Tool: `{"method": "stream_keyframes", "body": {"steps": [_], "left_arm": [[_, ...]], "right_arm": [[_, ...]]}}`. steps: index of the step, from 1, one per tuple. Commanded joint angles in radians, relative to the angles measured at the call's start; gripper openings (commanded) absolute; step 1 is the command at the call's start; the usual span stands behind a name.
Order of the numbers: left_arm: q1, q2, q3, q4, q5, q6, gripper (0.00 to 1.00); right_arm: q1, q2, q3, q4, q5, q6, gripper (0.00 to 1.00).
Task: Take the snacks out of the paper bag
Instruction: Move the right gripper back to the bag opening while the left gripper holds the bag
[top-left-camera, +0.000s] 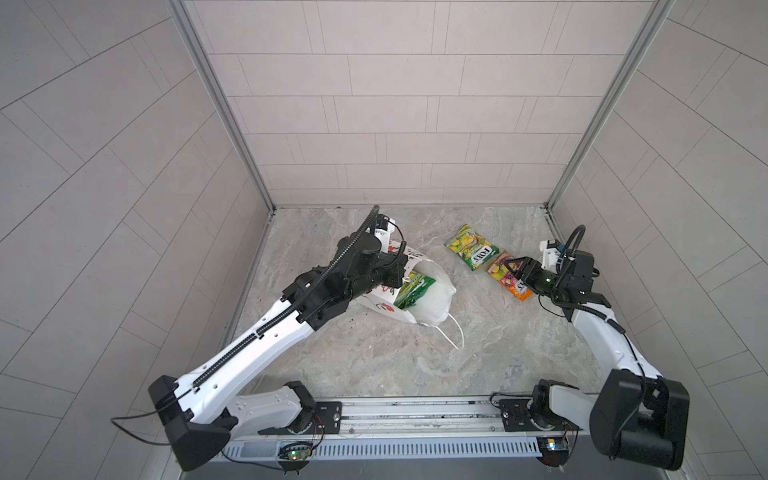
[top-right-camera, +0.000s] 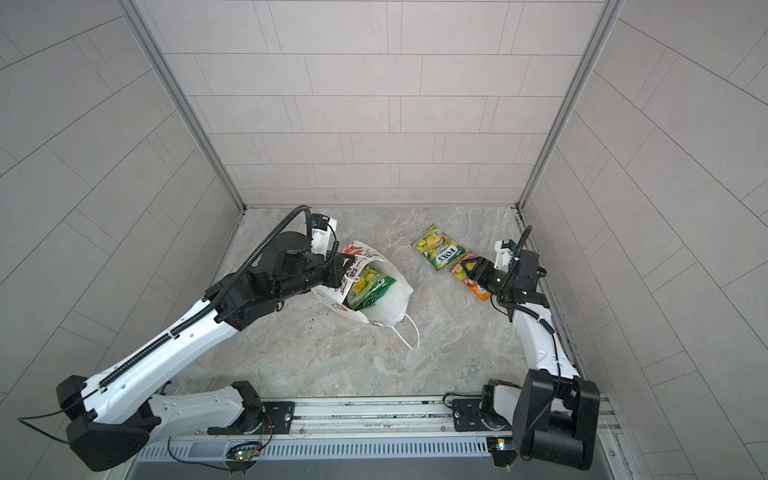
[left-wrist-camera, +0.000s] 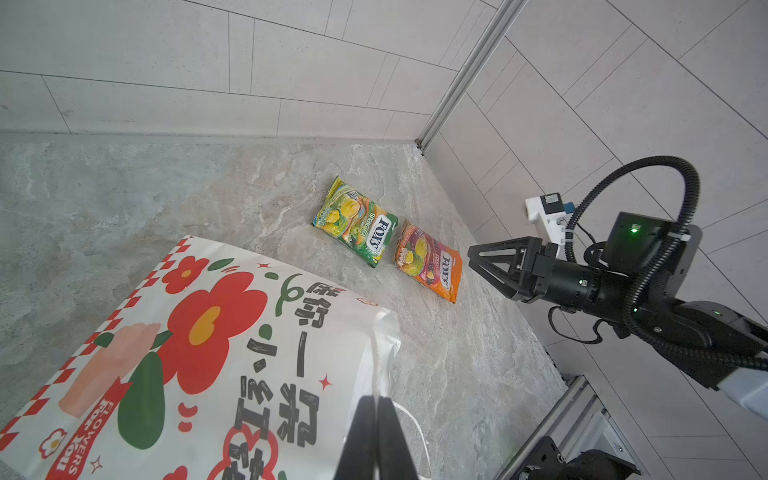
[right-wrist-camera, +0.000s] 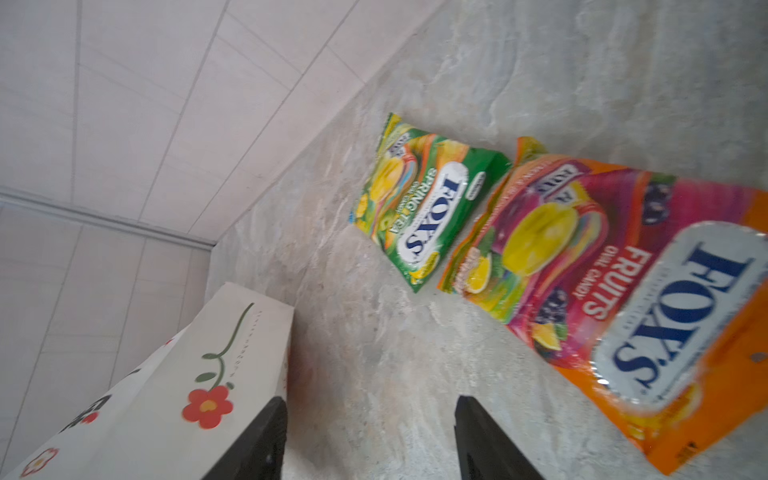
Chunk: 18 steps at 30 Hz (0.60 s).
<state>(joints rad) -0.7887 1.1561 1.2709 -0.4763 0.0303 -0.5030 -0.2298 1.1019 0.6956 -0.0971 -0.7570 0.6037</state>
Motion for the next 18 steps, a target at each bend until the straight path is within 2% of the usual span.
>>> {"method": "stream_keyframes", "body": {"steps": [1,8,18], "left_arm": [[-0.005,-0.036,-0.002,0.027,0.001,0.020,0.00],[-0.004,-0.035,0.000,0.028,-0.010,0.016,0.00],[-0.004,-0.018,0.017,0.028,-0.010,0.015,0.00]], "right_arm": [[0.077,-0.083,-0.027,0.080,-0.069,0.037,0.65],[0.321,-0.222,-0.071,0.175,-0.068,0.051,0.60],[0.609,-0.213,-0.068,0.087,-0.027,-0.149,0.56]]}}
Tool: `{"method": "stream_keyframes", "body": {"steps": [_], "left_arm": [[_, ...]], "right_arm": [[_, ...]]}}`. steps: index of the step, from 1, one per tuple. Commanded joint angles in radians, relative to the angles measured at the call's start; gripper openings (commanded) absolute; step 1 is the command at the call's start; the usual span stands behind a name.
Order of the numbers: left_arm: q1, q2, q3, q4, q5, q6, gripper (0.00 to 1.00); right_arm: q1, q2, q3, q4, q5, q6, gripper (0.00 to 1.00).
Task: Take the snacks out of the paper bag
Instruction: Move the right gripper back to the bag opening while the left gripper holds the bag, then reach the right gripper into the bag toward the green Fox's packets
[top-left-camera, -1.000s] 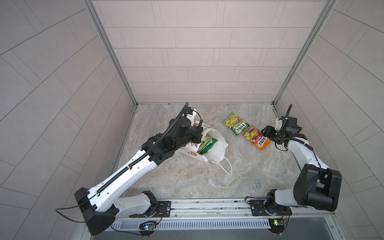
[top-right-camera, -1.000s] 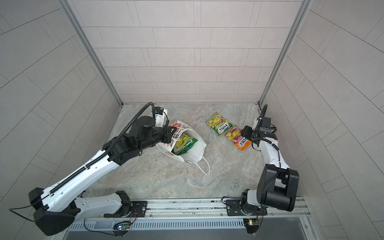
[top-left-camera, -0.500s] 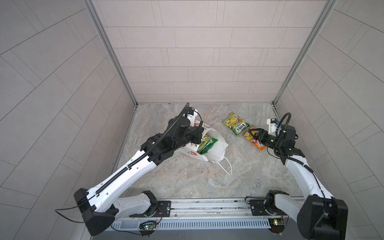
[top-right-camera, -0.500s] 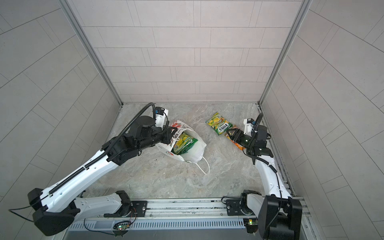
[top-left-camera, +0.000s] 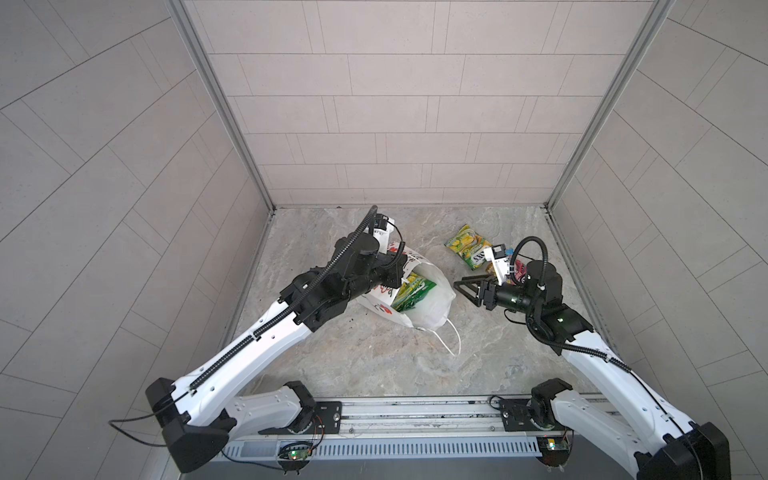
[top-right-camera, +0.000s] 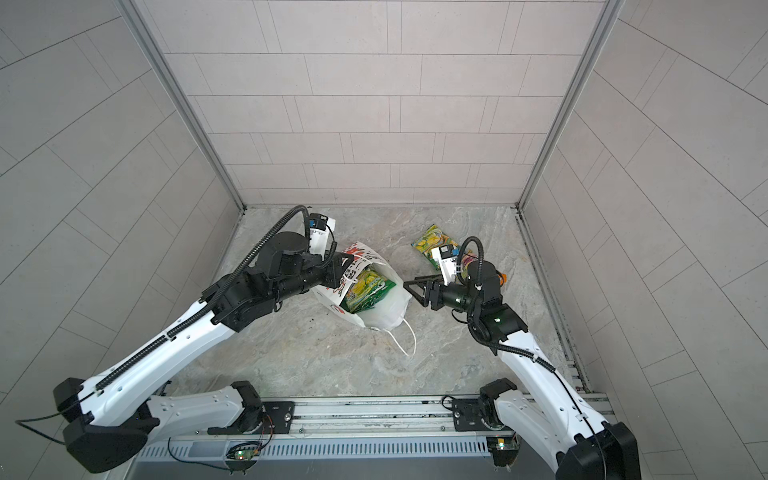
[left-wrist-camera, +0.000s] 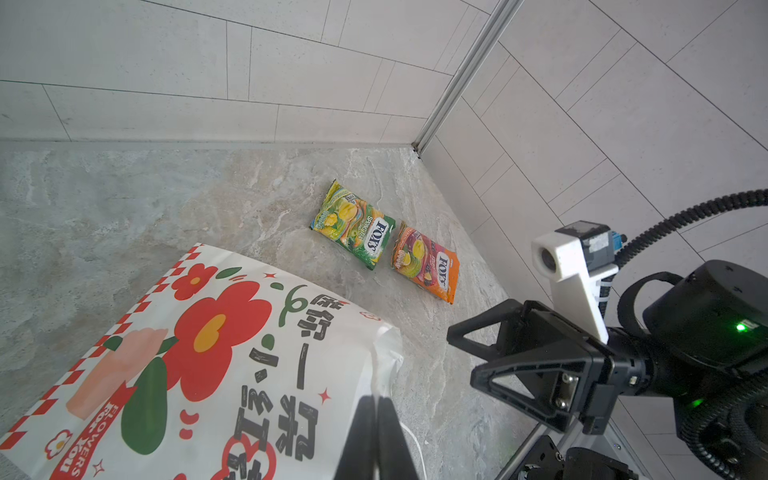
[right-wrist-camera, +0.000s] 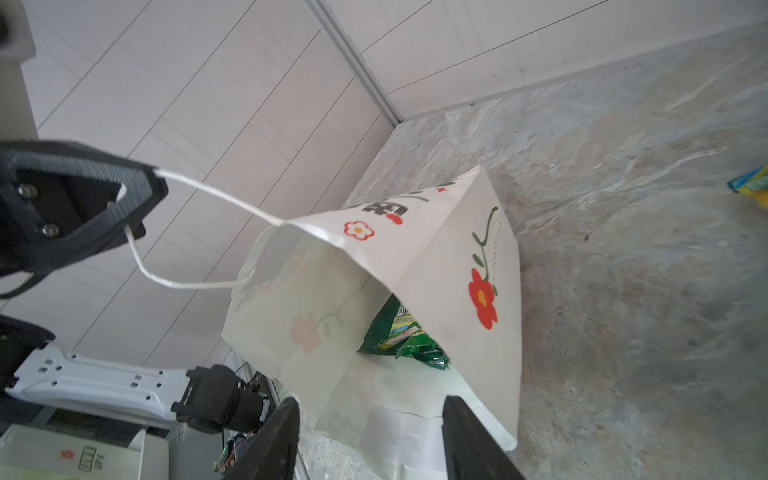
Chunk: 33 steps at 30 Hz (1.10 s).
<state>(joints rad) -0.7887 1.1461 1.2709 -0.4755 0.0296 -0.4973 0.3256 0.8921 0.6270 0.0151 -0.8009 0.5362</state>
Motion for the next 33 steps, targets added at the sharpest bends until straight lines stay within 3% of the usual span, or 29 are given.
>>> {"method": "stream_keyframes", "body": {"steps": [1,9,17,26,33], "left_arm": [[-0.004,-0.008,0.018,0.026,-0.011,0.009,0.00],[-0.004,0.010,0.030,0.034,-0.004,0.006,0.00],[-0.004,0.009,0.031,0.034,0.001,0.006,0.00],[-0.004,0.001,0.026,0.035,0.020,0.002,0.00],[-0.005,-0.007,0.017,0.039,0.030,-0.006,0.00]], "right_arm": [[0.076,-0.001,0.003,-0.031,0.025,-0.095,0.56],[0.248,0.084,0.033,-0.108,0.130,-0.213,0.54],[0.350,0.207,0.079,-0.149,0.262,-0.283,0.52],[0.413,0.354,0.119,-0.123,0.381,-0.283,0.52],[0.422,0.424,0.138,-0.039,0.476,-0.166,0.52]]}}
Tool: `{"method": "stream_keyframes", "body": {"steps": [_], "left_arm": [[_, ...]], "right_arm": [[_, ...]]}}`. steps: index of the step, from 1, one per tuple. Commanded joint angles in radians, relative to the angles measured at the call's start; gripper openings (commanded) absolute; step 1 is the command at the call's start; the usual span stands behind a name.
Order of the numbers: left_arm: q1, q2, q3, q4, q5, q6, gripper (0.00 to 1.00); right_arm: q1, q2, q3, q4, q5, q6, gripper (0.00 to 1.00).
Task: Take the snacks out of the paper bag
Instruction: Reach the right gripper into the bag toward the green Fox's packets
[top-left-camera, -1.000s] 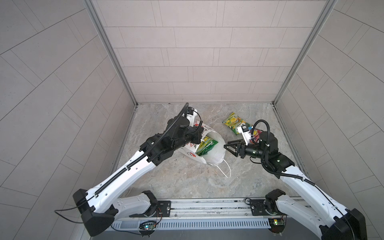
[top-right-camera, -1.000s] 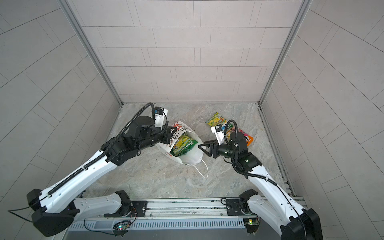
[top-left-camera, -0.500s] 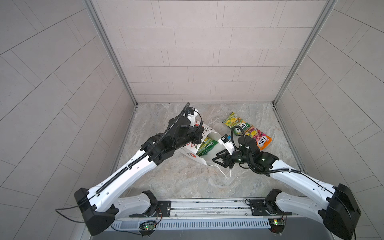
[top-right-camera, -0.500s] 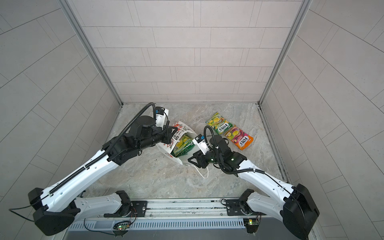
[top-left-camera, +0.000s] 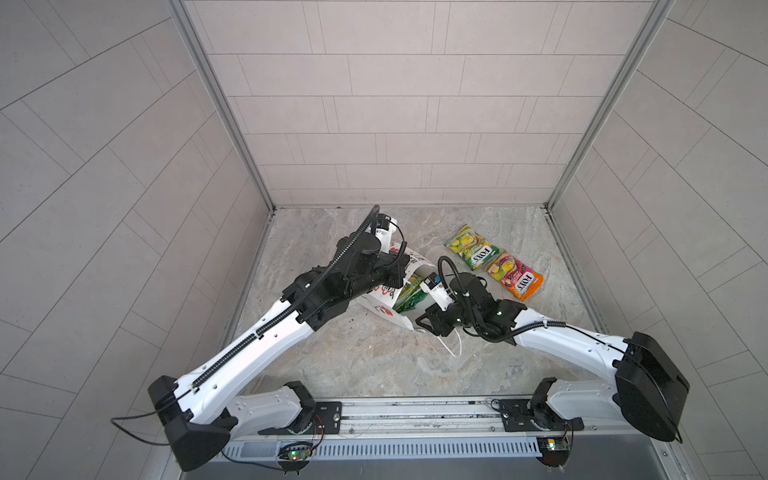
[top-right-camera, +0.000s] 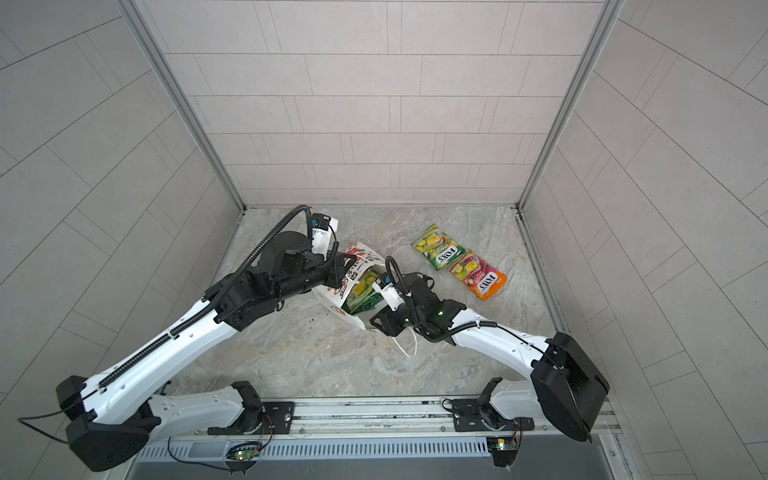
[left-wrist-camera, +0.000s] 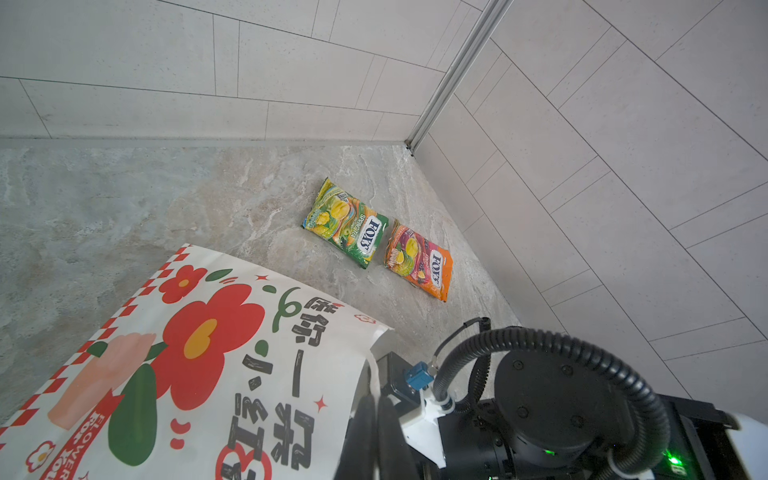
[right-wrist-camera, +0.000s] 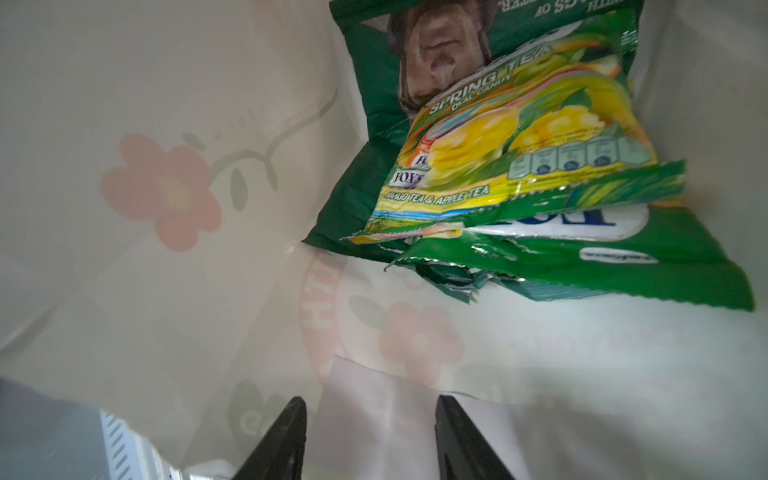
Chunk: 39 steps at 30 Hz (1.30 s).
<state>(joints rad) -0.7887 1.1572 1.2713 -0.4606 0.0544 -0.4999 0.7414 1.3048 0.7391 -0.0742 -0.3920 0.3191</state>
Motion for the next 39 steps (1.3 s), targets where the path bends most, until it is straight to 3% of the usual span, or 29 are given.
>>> {"method": "stream_keyframes", "body": {"steps": [1,11,20,29,39], "left_arm": [[-0.004,-0.018,0.016,0.025,0.006,-0.004,0.00],[-0.006,-0.018,0.011,0.028,0.015,-0.005,0.00],[-0.004,-0.016,0.009,0.032,0.021,-0.006,0.00],[-0.004,-0.007,0.012,0.036,0.037,-0.011,0.00],[-0.005,0.002,0.012,0.042,0.052,-0.015,0.00]], "right_arm": [[0.007,0.021,0.029,0.058,0.078,0.076,0.52],[0.006,0.074,0.018,0.211,0.192,0.337,0.52],[0.008,0.137,-0.018,0.395,0.211,0.569,0.51],[0.015,0.162,-0.007,0.446,0.205,0.620,0.46],[0.016,0.199,-0.004,0.462,0.277,0.705,0.46]]}}
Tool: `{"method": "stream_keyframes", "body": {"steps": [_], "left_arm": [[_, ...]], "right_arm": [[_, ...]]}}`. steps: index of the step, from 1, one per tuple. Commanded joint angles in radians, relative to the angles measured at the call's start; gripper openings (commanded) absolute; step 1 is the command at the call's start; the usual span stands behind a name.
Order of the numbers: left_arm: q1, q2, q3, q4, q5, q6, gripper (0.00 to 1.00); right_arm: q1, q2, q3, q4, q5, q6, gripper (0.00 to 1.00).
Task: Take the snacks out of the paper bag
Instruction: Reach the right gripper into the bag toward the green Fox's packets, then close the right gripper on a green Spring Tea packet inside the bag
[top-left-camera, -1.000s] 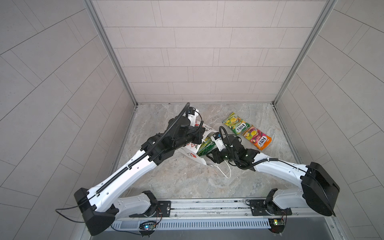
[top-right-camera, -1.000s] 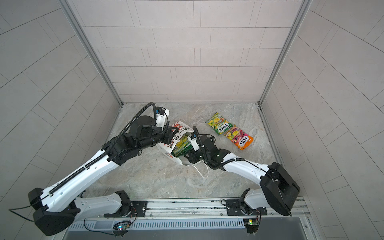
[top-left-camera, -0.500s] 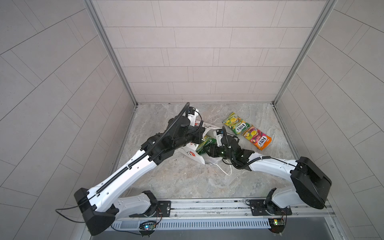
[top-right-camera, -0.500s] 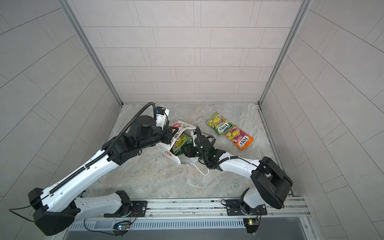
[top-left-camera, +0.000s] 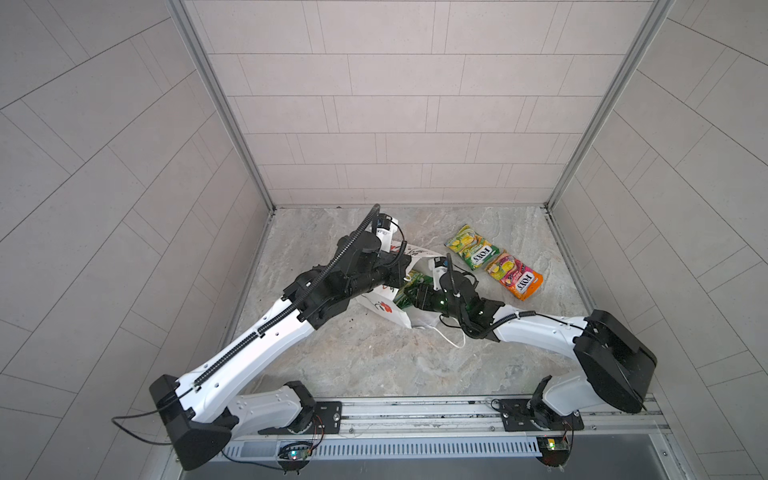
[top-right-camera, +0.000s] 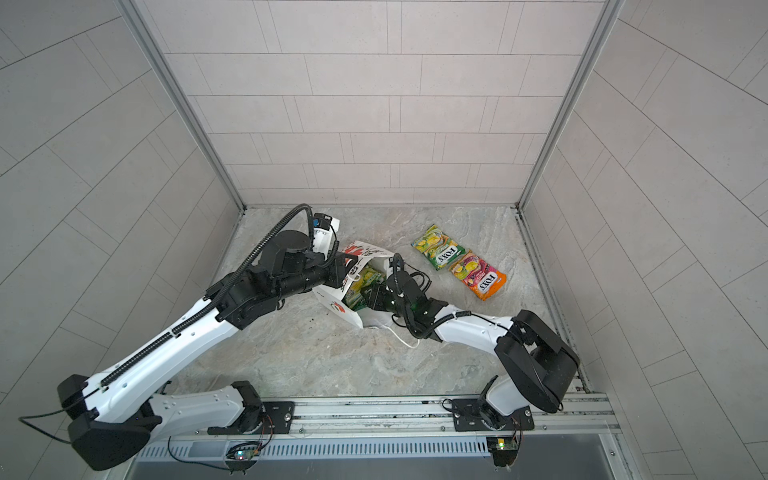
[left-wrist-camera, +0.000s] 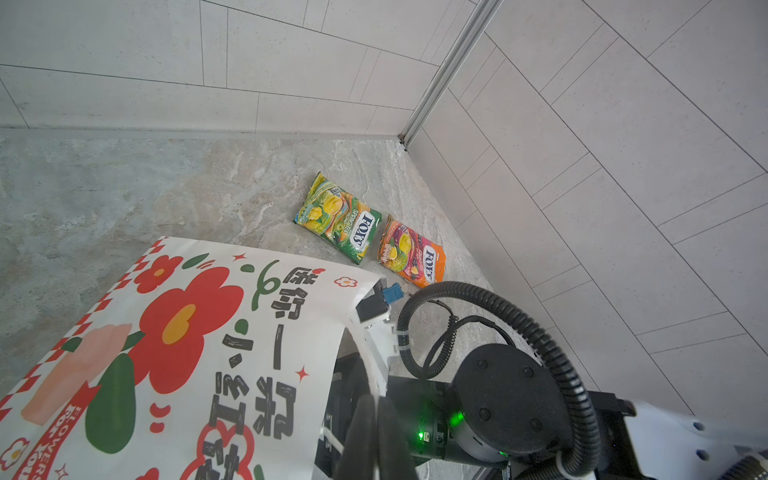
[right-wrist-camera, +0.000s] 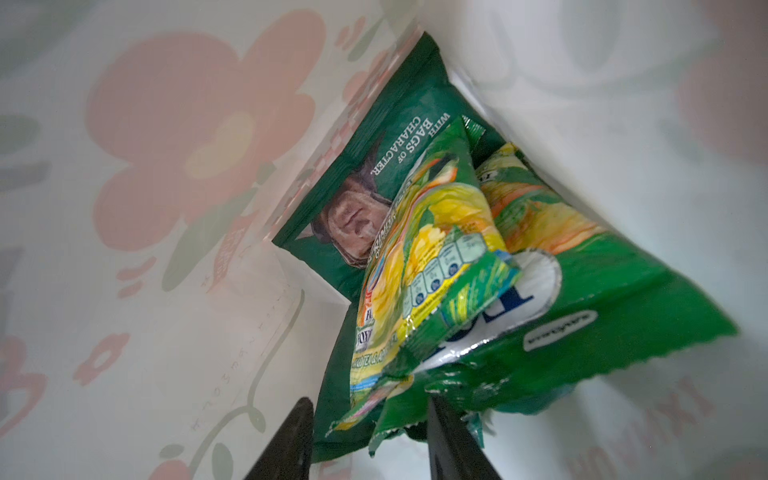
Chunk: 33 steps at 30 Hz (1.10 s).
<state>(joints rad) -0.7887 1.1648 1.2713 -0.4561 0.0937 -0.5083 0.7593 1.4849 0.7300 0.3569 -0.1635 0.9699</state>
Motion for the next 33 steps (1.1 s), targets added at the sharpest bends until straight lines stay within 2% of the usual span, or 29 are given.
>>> {"method": "stream_keyframes", "body": {"steps": [1,6,11,14,19,26,33], "left_arm": [[-0.005,-0.006,0.012,0.037,0.015,-0.007,0.00],[-0.005,-0.005,0.014,0.039,0.023,-0.008,0.00],[-0.005,-0.008,0.011,0.040,0.029,-0.006,0.00],[-0.005,-0.007,0.011,0.039,0.031,-0.006,0.00],[-0.004,-0.009,0.012,0.037,0.028,-0.004,0.00],[-0.005,-0.010,0.013,0.038,0.035,-0.006,0.00],[-0.006,-0.004,0.014,0.040,0.042,-0.006,0.00]], "right_arm": [[-0.002,0.024,0.011,0.026,0.051,0.060,0.46],[-0.001,0.053,0.025,0.024,0.075,0.093,0.46],[0.000,0.079,0.049,0.051,0.036,0.089,0.45],[0.003,0.086,0.047,0.082,0.021,0.088,0.36],[0.010,0.068,0.034,0.102,0.001,0.072,0.36],[0.017,0.041,0.038,0.042,0.105,0.086,0.45],[0.033,0.044,0.043,0.037,0.208,0.116,0.47]]}}
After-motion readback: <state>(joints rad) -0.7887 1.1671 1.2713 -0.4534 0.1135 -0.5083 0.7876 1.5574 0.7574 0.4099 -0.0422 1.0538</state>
